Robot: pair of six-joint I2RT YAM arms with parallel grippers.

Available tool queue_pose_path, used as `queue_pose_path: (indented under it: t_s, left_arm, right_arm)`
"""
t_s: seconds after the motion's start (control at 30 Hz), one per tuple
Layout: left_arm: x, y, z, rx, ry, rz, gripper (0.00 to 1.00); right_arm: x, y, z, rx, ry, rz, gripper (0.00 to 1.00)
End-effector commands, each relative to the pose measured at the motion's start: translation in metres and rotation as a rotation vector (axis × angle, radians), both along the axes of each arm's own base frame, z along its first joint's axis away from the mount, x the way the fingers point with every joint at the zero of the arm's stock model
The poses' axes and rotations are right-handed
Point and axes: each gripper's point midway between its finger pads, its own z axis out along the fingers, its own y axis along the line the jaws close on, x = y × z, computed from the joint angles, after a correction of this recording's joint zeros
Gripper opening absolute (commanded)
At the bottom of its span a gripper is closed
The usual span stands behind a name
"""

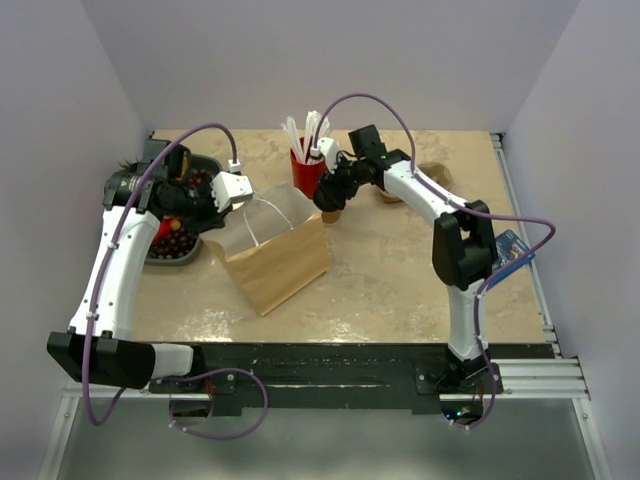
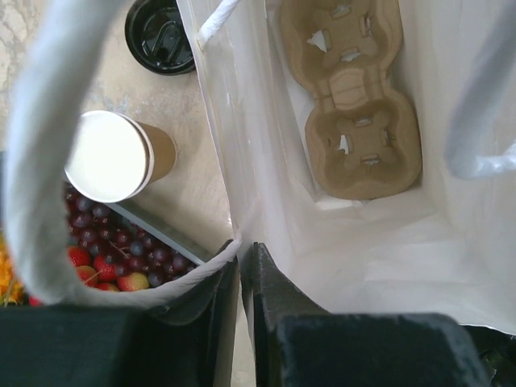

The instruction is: Pack the takeout coffee

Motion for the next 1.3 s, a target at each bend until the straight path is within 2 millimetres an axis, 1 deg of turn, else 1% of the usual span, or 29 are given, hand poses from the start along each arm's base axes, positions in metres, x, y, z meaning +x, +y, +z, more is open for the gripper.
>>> queue_pose_path:
  t_s: [0.0, 0.03, 0.13, 0.23, 0.37, 0.4, 0.47, 0.5, 0.57, 0.6, 0.63, 0.7, 0.73, 0.77, 0.8, 0.83, 0.87, 0.9, 0.93, 0.97, 1.0, 1.03, 1.1, 1.17, 1.2, 1.23, 1.27]
  left_arm:
    - [0.010, -0.011, 0.020, -0.066, -0.042, -0.015, 0.15]
    - [0.012, -0.012, 0.022, -0.073, -0.048, -0.018, 0.14]
    - [0.016, -0.019, 0.026, -0.107, -0.050, -0.037, 0.12]
    - [0.018, -0.028, 0.030, -0.145, -0.042, -0.055, 0.08]
    - [0.015, -0.045, 0.030, -0.172, -0.019, -0.106, 0.02]
    - [0.014, -0.050, 0.030, -0.180, -0.015, -0.116, 0.00]
    - [0.013, -0.058, 0.030, -0.199, -0.004, -0.122, 0.00]
    - [0.013, -0.061, 0.029, -0.216, 0.004, -0.124, 0.00]
    - [0.018, -0.066, 0.034, -0.253, -0.008, -0.098, 0.00]
    - [0.019, -0.069, 0.036, -0.275, -0.010, -0.094, 0.00]
    - [0.024, -0.072, 0.041, -0.300, -0.026, -0.081, 0.00]
    - [0.029, -0.079, 0.050, -0.344, -0.055, -0.082, 0.00]
    - [0.029, -0.083, 0.055, -0.366, -0.053, -0.078, 0.00]
    - [0.029, -0.085, 0.056, -0.376, -0.055, -0.080, 0.00]
    - [0.030, -0.089, 0.061, -0.390, -0.071, -0.092, 0.00]
    - [0.028, -0.092, 0.064, -0.399, -0.078, -0.102, 0.00]
    - [0.027, -0.093, 0.064, -0.405, -0.081, -0.103, 0.00]
    - [0.030, -0.095, 0.067, -0.414, -0.098, -0.101, 0.00]
    - [0.026, -0.097, 0.071, -0.428, -0.101, -0.100, 0.00]
    - [0.024, -0.098, 0.069, -0.436, -0.094, -0.103, 0.00]
    - [0.023, -0.100, 0.070, -0.444, -0.097, -0.106, 0.00]
    - [0.019, -0.104, 0.070, -0.451, -0.088, -0.111, 0.00]
    - [0.016, -0.108, 0.066, -0.454, -0.071, -0.117, 0.00]
    - [0.013, -0.116, 0.061, -0.460, -0.044, -0.119, 0.00]
    - [0.014, -0.118, 0.063, -0.464, -0.049, -0.113, 0.00]
    - [0.012, -0.122, 0.063, -0.475, -0.032, -0.109, 0.00]
    - [0.012, -0.123, 0.065, -0.481, -0.031, -0.105, 0.00]
  right_arm:
    - [-0.002, 0.002, 0.072, 0.077, -0.102, -0.002, 0.55]
    - [-0.005, -0.001, 0.084, 0.088, -0.120, -0.007, 0.54]
    - [-0.006, -0.006, 0.098, 0.104, -0.126, -0.033, 0.53]
    - [-0.005, -0.017, 0.119, 0.118, -0.143, -0.062, 0.51]
    - [-0.004, -0.036, 0.161, 0.149, -0.201, -0.107, 0.48]
    - [-0.008, -0.040, 0.180, 0.165, -0.234, -0.108, 0.46]
    - [-0.016, -0.042, 0.204, 0.191, -0.263, -0.099, 0.43]
    - [-0.025, -0.044, 0.224, 0.215, -0.295, -0.093, 0.36]
    - [-0.037, -0.045, 0.247, 0.263, -0.311, -0.096, 0.16]
    - [-0.042, -0.045, 0.256, 0.279, -0.317, -0.096, 0.03]
    - [-0.054, -0.048, 0.275, 0.303, -0.346, -0.088, 0.00]
    - [-0.071, -0.047, 0.292, 0.341, -0.357, -0.055, 0.00]
    - [-0.087, -0.050, 0.310, 0.362, -0.385, -0.030, 0.00]
    - [-0.097, -0.050, 0.319, 0.377, -0.399, -0.006, 0.00]
    - [-0.112, -0.048, 0.330, 0.406, -0.408, 0.043, 0.00]
    - [-0.128, -0.052, 0.346, 0.429, -0.444, 0.063, 0.00]
    - [-0.139, -0.053, 0.355, 0.448, -0.461, 0.078, 0.00]
    - [-0.146, -0.054, 0.360, 0.464, -0.470, 0.086, 0.00]
    - [-0.150, -0.055, 0.363, 0.474, -0.481, 0.084, 0.00]
    - [-0.163, -0.059, 0.374, 0.491, -0.499, 0.084, 0.00]
    - [-0.168, -0.060, 0.378, 0.498, -0.500, 0.087, 0.00]
    - [-0.178, -0.060, 0.383, 0.507, -0.494, 0.105, 0.00]
    - [-0.189, -0.059, 0.387, 0.509, -0.487, 0.129, 0.00]
    - [-0.201, -0.058, 0.386, 0.498, -0.470, 0.161, 0.00]
    - [-0.207, -0.059, 0.385, 0.491, -0.468, 0.174, 0.00]
    - [-0.213, -0.055, 0.376, 0.477, -0.437, 0.191, 0.00]
    - [-0.217, -0.054, 0.373, 0.463, -0.441, 0.207, 0.00]
